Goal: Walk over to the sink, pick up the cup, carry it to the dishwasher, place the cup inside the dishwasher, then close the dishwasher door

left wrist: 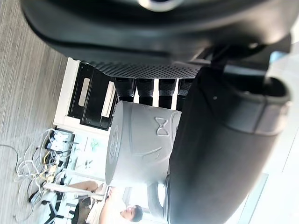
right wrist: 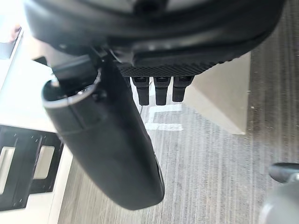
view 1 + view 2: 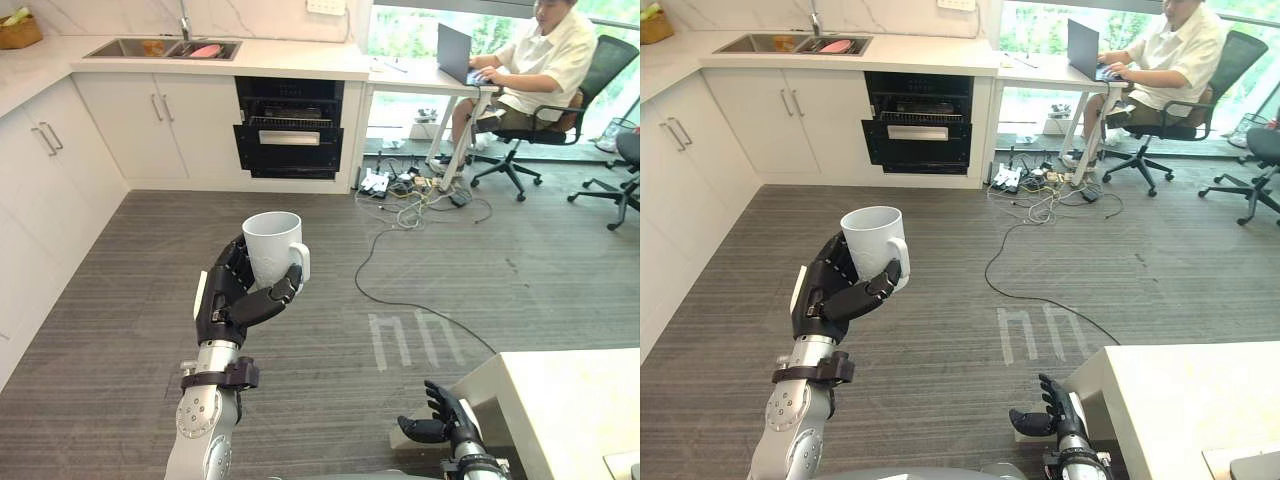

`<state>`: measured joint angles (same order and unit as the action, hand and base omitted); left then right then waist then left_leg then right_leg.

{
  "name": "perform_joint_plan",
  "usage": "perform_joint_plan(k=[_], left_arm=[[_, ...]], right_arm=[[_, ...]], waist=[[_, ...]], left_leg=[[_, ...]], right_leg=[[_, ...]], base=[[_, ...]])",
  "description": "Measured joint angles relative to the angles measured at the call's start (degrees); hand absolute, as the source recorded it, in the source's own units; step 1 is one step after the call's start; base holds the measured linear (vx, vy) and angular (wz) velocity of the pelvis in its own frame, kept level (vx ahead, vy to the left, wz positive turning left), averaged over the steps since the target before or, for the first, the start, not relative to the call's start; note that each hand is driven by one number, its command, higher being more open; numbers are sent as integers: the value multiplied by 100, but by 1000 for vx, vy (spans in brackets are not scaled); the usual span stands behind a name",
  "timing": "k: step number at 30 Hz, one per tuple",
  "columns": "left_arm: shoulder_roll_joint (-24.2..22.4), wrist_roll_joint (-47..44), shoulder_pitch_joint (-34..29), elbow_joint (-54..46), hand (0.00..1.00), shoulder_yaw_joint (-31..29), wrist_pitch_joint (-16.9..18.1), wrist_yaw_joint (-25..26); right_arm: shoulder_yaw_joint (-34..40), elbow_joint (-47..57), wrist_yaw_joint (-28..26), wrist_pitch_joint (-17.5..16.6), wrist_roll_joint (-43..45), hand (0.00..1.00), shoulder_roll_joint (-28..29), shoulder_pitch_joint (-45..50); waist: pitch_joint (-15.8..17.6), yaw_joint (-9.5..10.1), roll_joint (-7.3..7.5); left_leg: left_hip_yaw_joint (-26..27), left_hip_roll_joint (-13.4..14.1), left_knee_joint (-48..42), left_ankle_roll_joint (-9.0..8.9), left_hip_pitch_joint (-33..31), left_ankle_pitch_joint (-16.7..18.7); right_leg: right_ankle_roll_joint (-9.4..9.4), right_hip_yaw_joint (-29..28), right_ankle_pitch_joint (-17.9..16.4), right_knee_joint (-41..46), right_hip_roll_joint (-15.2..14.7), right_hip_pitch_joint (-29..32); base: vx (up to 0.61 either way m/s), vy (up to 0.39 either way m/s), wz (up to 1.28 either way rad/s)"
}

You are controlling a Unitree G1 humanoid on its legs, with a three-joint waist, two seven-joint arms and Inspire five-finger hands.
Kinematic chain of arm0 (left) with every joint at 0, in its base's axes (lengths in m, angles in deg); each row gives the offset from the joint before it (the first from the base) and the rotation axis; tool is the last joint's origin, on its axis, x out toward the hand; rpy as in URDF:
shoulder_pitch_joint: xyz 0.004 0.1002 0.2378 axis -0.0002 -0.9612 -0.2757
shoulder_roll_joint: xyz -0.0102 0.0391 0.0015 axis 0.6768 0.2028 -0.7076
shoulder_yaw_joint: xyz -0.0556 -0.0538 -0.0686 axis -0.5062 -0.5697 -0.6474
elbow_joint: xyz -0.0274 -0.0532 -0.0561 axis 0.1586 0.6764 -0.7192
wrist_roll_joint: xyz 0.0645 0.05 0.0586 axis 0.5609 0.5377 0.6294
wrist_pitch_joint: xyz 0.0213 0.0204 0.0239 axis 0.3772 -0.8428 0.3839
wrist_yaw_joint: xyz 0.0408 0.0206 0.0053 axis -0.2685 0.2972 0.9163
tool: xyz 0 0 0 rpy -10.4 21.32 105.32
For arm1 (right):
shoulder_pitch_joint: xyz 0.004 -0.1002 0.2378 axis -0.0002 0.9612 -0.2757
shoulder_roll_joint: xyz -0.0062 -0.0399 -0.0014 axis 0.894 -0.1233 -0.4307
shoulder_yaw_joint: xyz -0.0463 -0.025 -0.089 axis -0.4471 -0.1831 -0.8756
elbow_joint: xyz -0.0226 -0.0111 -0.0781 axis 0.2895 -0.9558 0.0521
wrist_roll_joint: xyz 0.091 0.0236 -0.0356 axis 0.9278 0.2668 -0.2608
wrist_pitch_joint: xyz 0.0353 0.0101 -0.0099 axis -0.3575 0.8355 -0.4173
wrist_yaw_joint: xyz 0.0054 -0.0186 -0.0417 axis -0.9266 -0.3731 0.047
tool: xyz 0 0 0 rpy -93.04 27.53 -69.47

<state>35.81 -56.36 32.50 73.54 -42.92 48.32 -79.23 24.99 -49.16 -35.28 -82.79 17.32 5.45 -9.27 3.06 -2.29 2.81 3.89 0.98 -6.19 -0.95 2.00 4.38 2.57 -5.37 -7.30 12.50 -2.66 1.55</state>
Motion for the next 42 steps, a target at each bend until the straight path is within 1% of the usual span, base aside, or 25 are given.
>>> perform_joint_plan(k=[8, 9, 12, 15, 17, 18, 19, 20, 22, 23, 24, 25, 26, 28, 31, 32, 33, 34, 35, 36, 37, 38, 39, 41, 42], left_arm=[[-125, -137, 120, 846, 30, 564, -218, -23], [-129, -142, 122, 912, 30, 623, -274, -44], [-102, -211, 142, 1000, 30, 565, -324, -33], [-99, -275, 175, 1000, 30, 429, -324, 10], [-69, -331, 245, 1001, 30, 279, -318, 61], [-62, -335, 247, 1001, 30, 280, -318, 78], [-27, -361, 239, 1003, 30, 289, -319, 88], [39, -380, 240, 999, 30, 304, -318, 88], [134, -379, 268, 982, 30, 329, -319, 83], [162, -376, 275, 918, 30, 390, -320, 60], [166, -376, 278, 863, 30, 416, -319, 43], [169, -375, 295, 853, 30, 418, -321, 29], [255, -353, 337, 833, 30, 417, -327, 6], [333, -320, 388, 810, 30, 409, -327, 6], [333, -318, 574, 777, 30, 371, -320, 12], [131, -318, 737, 557, 30, 392, -214, 45], [62, -318, 735, 559, 30, 394, -214, 59], [-52, -318, 728, 545, 30, 400, -209, 67], [-112, -318, 732, 519, 30, 381, -192, 68], [-160, -317, 732, 460, 30, 343, -169, 78], [-146, -310, 724, 297, 30, 351, -148, 51], [-242, -318, 539, 133, 30, 335, -142, 12], [-229, -325, 436, 120, 30, 342, -162, -4], [-200, -330, 436, 51, 30, 301, -138, 3], [-201, -330, 458, -16, 30, 210, -110, 2]], right_arm=[[54, -388, -14, 43, 1260, 90, 281, 187], [59, -452, -13, 83, 1437, 90, 281, 89], [163, -473, -7, 80, 1531, 90, 258, -239], [209, -474, 7, 36, 1550, 90, 196, -474], [221, -473, 33, -24, 1660, 90, 104, -749], [218, -474, 34, -27, 1660, 90, 78, -788], [214, -460, 48, -27, 1657, 90, 62, -851], [205, -429, 51, -27, 1653, 90, 55, -895], [208, -371, 57, -25, 1632, 90, 45, -916], [205, -321, 76, -20, 1617, 90, 25, -922], [198, -289, 105, 11, 1581, 90, 21, -964], [181, -231, 122, 52, 1504, 90, 12, -1017], [105, -102, 120, 72, 1388, 90, 21, -1038], [42, 115, 121, 89, 1325, 90, 22, -1006], [53, 520, 139, 78, 1226, 90, -87, -1015], [49, 964, 175, 78, 1042, 90, -319, -1001], [-6, 1026, 170, 78, 962, 90, -320, -998], [-40, 1211, 157, 77, 932, 90, -329, -942], [-60, 1360, 142, 66, 927, 90, -348, -937], [-54, 1533, 130, -15, 919, 90, -334, -884], [-70, 1793, 174, 8, 905, 90, -284, -783], [-55, 1841, 243, 6, 885, 90, -352, -754], [-64, 1793, 297, 27, 847, 90, -371, -710], [-43, 1751, 374, 33, 822, 90, -403, -743], [-13, 1642, 356, 27, 794, 90, -441, -882]], waist=[[-92, -85, -20], [-90, -89, -22], [-74, -29, -36], [2, -8, -92], [154, 152, -181], [167, 159, -198], [177, 227, -195], [198, 233, -164], [248, 170, -103], [281, 115, -75], [309, 130, -68], [368, 108, -28], [431, -7, -76], [446, -63, -34], [461, -160, -59], [415, -299, -311], [412, -295, -368], [438, -300, -351], [445, -296, -351], [410, -267, -496], [604, -272, -420], [807, -266, -680], [845, -104, -744], [819, 53, -735], [836, 127, -702]], left_leg=[[5, 59, 348, -137, 162, -39], [82, 81, 335, -157, 89, -73], [-314, -64, -35, -93, -318, -156], [-222, -98, -326, -145, -653, -78], [932, 389, -649, -102, -816, 91], [1006, 401, -682, -78, -838, 58], [997, 307, -694, -28, -840, 74], [997, 181, -734, 49, -864, 124], [1012, 22, -986, 205, -895, 261], [1060, -17, -1307, 290, -992, 535], [1081, -119, -1417, 355, -967, 700], [1092, -174, -1444, 424, -935, 769], [985, -178, -1383, 484, -788, 806], [864, -161, -1202, 493, -600, 839], [659, -183, -883, 471, -355, 872], [122, 46, -1337, 12, 73, 1477], [119, 186, -1792, -140, -23, 1412], [123, 195, -2026, -168, 24, 1148], [165, 194, -2127, -146, 80, 1126], [155, 379, -2689, -161, 22, 1252], [396, 499, -3738, -118, -208, 1053], [578, 1181, -5352, -33, -647, 300], [715, 1432, -6076, 10, -1159, 529], [924, 1311, -5434, 75, -1819, 1041], [873, 980, -4279, -3, -2184, 1204]], right_leg=[[-14, 261, -5, -96, -31, -154], [-13, 395, -12, -101, -76, -153], [35, 904, -74, -94, -252, -157], [41, 1275, -86, -98, -364, -184], [89, 1641, -129, -93, -436, -283], [122, 1698, -165, -67, -470, -289], [125, 1719, -294, 36, -570, -277], [238, 1732, -442, 192, -701, -235], [340, 1803, -642, 474, -937, -168], [399, 1836, -840, 886, -1137, -101], [408, 1735, -930, 1417, -1277, 35], [282, 1580, -858, 2052, -1385, 336], [-48, 1243, -666, 2972, -1305, 853], [12, 1117, -895, 2982, -976, 1102], [44, 1005, -900, 2291, -416, 1501], [-327, 872, 43, 1448, 243, 1707], [-339, 991, 52, 1507, 276, 1551], [-484, 1030, 10, 2235, 263, 1724], [-796, 1077, 71, 2916, 293, 2092], [-586, 987, -170, 2117, 487, 1952], [-581, 1084, -77, 1690, 471, 1589], [-777, 1001, -423, 1544, 836, 1008], [-784, 937, -530, 1326, 926, 573], [-802, 856, -558, 943, 855, 260], [-822, 752, -571, 744, 751, 57]], base=[[9, -31, 8], [12, -32, 50], [6, -14, 87], [-85, 21, 89], [-107, 16, 79], [-51, 44, 51], [-37, 97, 31], [-36, 163, 27], [33, 171, 31], [100, 159, 18], [110, 153, 7], [171, 180, 6], [170, 153, 21], [202, 93, 26], [590, -6, 62], [1249, -146, 119], [1414, -217, 117], [620, -195, 16], [539, -200, 5], [381, -178, 16], [333, -181, 24], [436, -134, 11], [439, -103, -10], [387, -32, -21], [512, 17, -30]])
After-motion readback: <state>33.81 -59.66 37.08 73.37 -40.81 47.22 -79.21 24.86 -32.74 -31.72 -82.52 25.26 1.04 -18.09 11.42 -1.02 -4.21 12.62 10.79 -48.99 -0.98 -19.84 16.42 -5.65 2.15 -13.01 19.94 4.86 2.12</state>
